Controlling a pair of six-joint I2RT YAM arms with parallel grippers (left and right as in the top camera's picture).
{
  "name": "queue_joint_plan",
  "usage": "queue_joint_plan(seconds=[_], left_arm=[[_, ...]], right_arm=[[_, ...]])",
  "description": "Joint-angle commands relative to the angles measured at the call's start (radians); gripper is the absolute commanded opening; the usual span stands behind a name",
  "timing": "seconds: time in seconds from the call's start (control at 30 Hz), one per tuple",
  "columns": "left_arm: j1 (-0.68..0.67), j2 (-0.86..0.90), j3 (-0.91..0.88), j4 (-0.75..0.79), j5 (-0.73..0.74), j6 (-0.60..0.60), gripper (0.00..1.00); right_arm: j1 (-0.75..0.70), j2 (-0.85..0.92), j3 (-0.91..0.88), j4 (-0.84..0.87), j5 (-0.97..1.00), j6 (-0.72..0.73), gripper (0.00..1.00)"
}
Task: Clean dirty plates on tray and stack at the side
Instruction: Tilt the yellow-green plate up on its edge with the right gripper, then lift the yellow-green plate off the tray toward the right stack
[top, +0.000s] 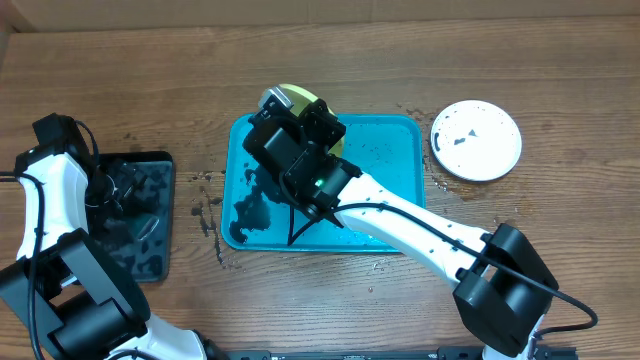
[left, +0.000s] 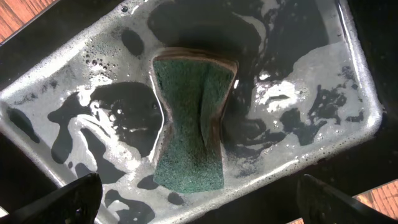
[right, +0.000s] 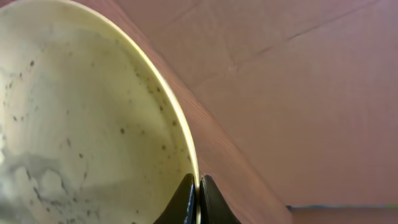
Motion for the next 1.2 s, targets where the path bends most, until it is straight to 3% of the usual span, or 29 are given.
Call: queue_joint_plan(seconds=[0.0, 0.07, 0.13, 0.17, 0.23, 0.27, 0.33, 0.4, 0.47, 0.53, 0.6, 0.67, 0.77, 1.17], left_arm=[[0.003, -0.008, 0.019, -0.002, 0.005, -0.003, 1.0], [0.003, -0.008, 0.019, -0.002, 0.005, -0.003, 1.0], [0.003, -0.008, 0.019, -0.002, 0.005, -0.003, 1.0], [0.003, -0.008, 0.019, -0.002, 0.005, -0.003, 1.0], [0.003, -0.008, 0.019, -0.002, 0.005, -0.003, 1.0], [0.003, -0.008, 0.019, -0.002, 0.005, -0.003, 1.0], [0.003, -0.008, 0.019, -0.002, 0.005, -0.003, 1.0], [0.003, -0.008, 0.019, -0.002, 0.005, -0.003, 1.0], [0.003, -0.008, 0.019, -0.002, 0.005, -0.003, 1.0], [0.003, -0.008, 0.019, -0.002, 0.005, -0.003, 1.0], [0.003, -0.008, 0.019, -0.002, 0.005, -0.003, 1.0], [0.003, -0.008, 0.019, -0.002, 0.005, -0.003, 1.0], [0.003, -0.008, 0.019, -0.002, 0.005, -0.003, 1.0], [0.003, -0.008, 0.019, -0.002, 0.005, -0.003, 1.0]], right_arm=[[-0.005, -0.028, 0.014, 0.021, 0.081, 0.034, 0.04], [-0.014, -0.028, 0.014, 0.08, 0.108, 0.101, 0.04], [-0.01, -0.028, 0.014, 0.035, 0.015, -0.03, 0.04], [-0.01, -0.028, 0.014, 0.058, 0.095, -0.082, 0.04], [-0.019, -0.028, 0.014, 0.185, 0.224, 0.047, 0.04], [-0.019, -0.028, 0.014, 0.203, 0.196, 0.071, 0.04], [-0.01, -0.028, 0.014, 0.12, 0.022, -0.074, 0.04], [-0.004, -0.028, 0.014, 0.076, 0.029, -0.177, 0.04], [-0.013, -0.028, 0.014, 0.146, 0.166, -0.047, 0.04], [-0.02, -0.028, 0.014, 0.162, 0.15, 0.092, 0.04], [-0.02, -0.028, 0.014, 0.057, -0.024, 0.016, 0.04], [-0.02, -0.028, 0.014, 0.01, -0.037, -0.022, 0.04], [-0.04, -0.029, 0.014, 0.043, 0.083, 0.19, 0.04], [-0.103, -0.101, 0.014, 0.052, 0.065, 0.274, 0.03]])
